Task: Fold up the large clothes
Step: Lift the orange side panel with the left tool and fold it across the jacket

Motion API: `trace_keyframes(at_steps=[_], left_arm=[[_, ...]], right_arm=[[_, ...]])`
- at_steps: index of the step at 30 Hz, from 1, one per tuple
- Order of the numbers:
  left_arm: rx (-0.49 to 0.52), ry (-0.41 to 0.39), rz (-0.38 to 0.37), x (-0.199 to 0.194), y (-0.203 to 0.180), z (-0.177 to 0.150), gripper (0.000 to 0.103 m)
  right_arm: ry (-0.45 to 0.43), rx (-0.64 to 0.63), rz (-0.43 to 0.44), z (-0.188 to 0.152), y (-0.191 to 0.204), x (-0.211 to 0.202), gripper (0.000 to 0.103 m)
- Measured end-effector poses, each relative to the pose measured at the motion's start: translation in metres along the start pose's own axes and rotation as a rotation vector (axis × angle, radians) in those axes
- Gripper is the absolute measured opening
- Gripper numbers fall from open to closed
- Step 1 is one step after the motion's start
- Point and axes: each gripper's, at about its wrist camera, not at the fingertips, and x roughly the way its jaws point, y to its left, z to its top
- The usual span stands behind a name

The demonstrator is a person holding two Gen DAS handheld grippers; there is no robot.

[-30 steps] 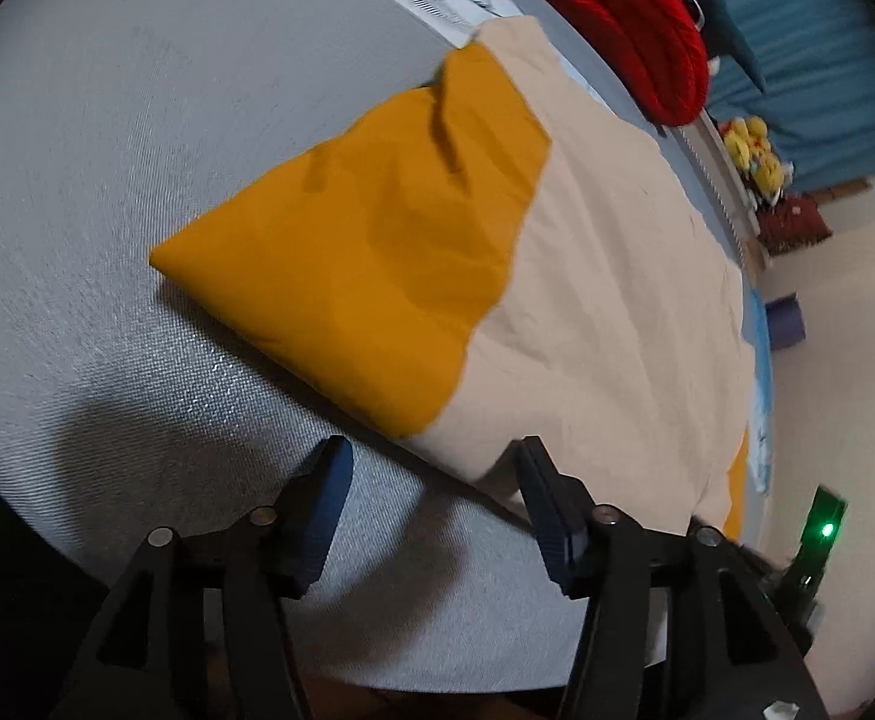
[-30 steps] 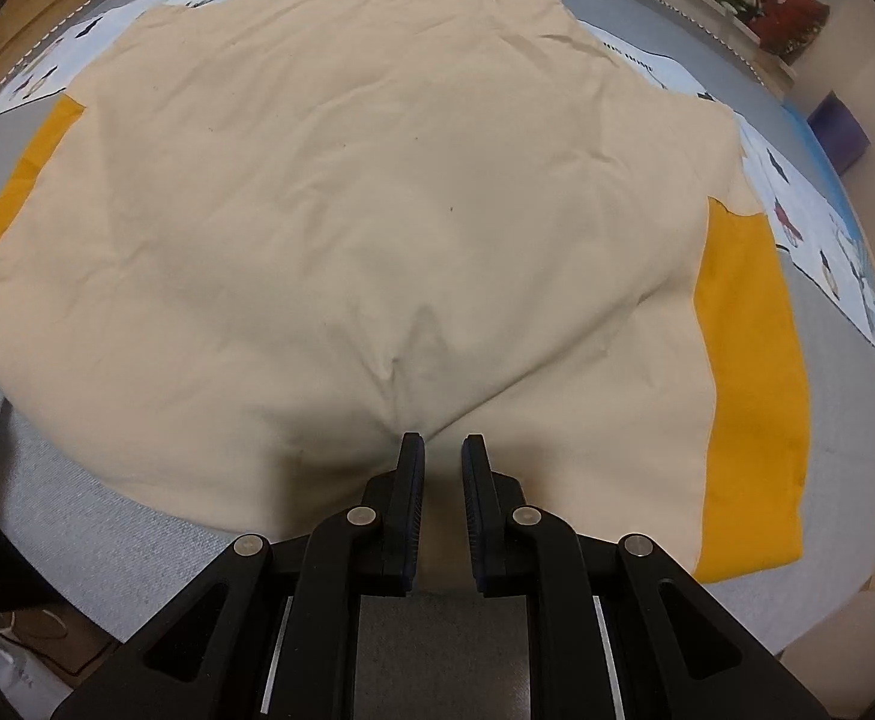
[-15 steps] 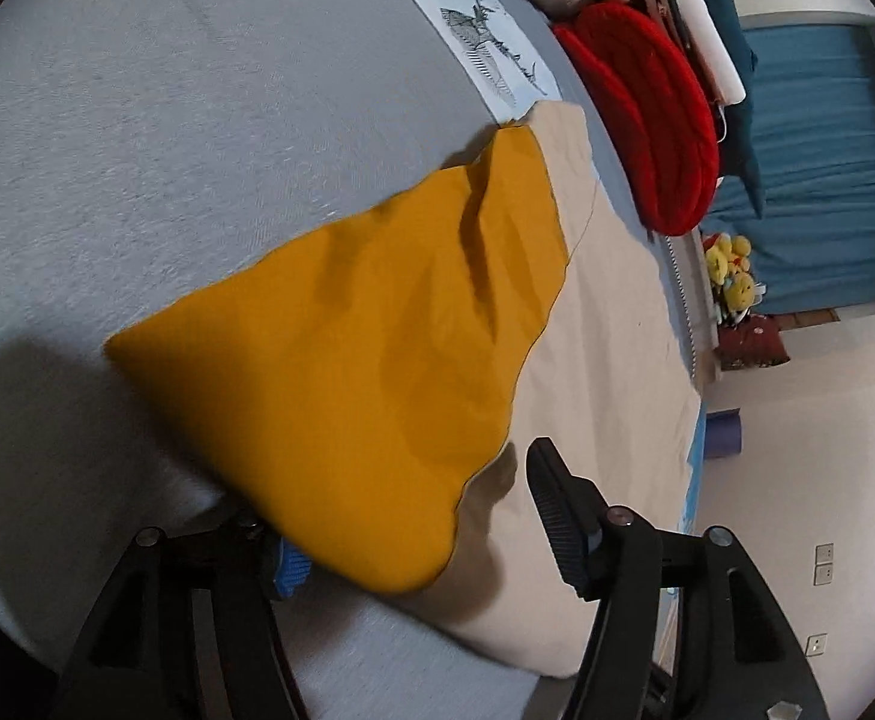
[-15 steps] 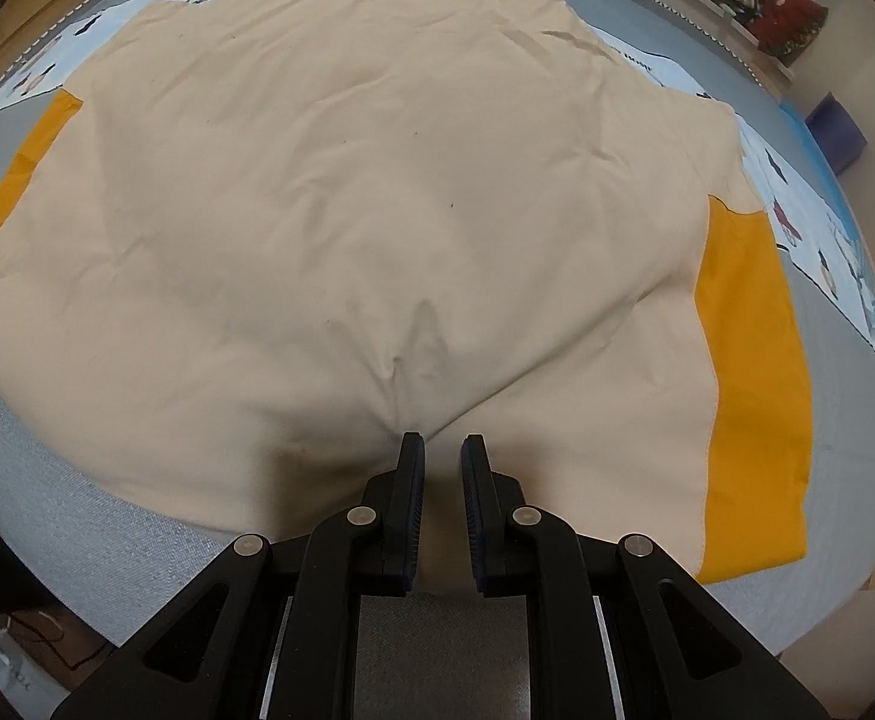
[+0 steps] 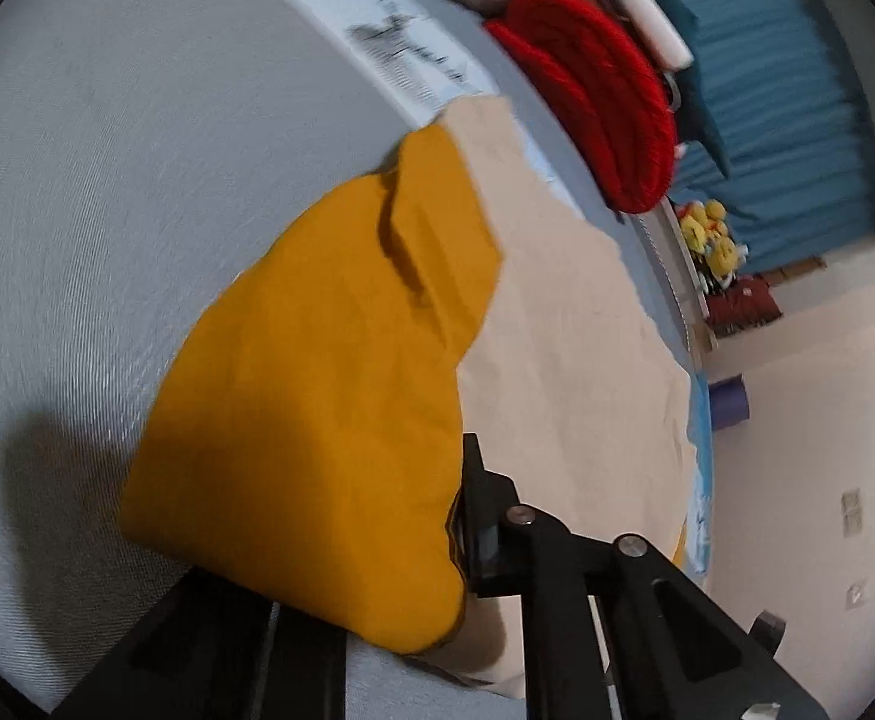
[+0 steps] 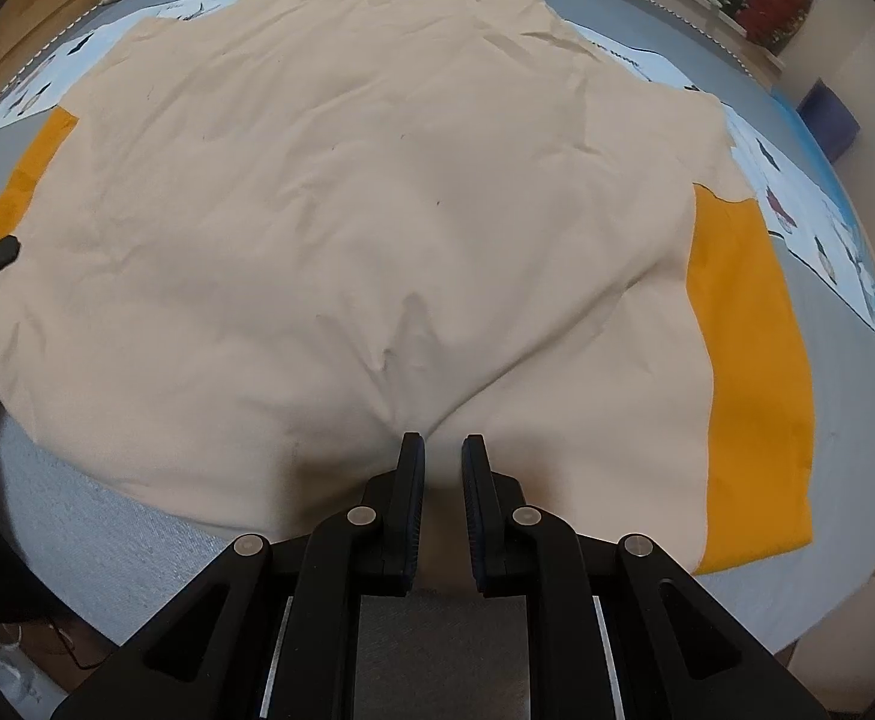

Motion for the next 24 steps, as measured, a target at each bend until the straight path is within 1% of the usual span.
trace_keyframes(at_steps=[6, 9, 12, 14, 15, 17, 18, 20, 22, 24], left_arm=[[0.089, -0.027, 0.001, -0.019, -0.026, 0.007, 0.01], [0.126, -0.05, -0.005, -0.039, -0.038, 0.014, 0.009], [0.177, -0.074, 0.021, -0.064, -0.052, 0.022, 0.009], [0.225, -0.084, 0.058, -0.085, -0.065, 0.027, 0.009], [0.248, -0.082, 0.074, -0.09, -0.07, 0.029, 0.009], [0.354, -0.063, 0.133, -0.101, -0.089, 0.03, 0.009], [0.432, -0.049, 0.169, -0.106, -0.101, 0.028, 0.009], [0.545, -0.038, 0.206, -0.108, -0.117, 0.024, 0.009], [0.627, -0.04, 0.225, -0.108, -0.127, 0.015, 0.009], [0.672, -0.06, 0.227, -0.104, -0.131, 0.004, 0.009]], right_arm=[[-0.007, 0.01, -0.012, 0.001, 0.003, -0.002, 0.015], [-0.01, 0.014, 0.009, 0.002, 0.005, -0.004, 0.015], [-0.016, 0.002, 0.055, 0.003, 0.011, -0.006, 0.015], [-0.024, -0.028, 0.088, 0.004, 0.022, -0.01, 0.015], [-0.027, -0.046, 0.103, 0.004, 0.027, -0.012, 0.015], [-0.035, -0.091, 0.133, 0.003, 0.04, -0.017, 0.015], [-0.033, -0.112, 0.147, 0.002, 0.046, -0.017, 0.015], [-0.012, -0.162, 0.171, -0.002, 0.057, -0.014, 0.015], [-0.009, -0.204, 0.173, -0.006, 0.064, -0.013, 0.015], [-0.019, -0.215, 0.164, -0.008, 0.063, -0.017, 0.015]])
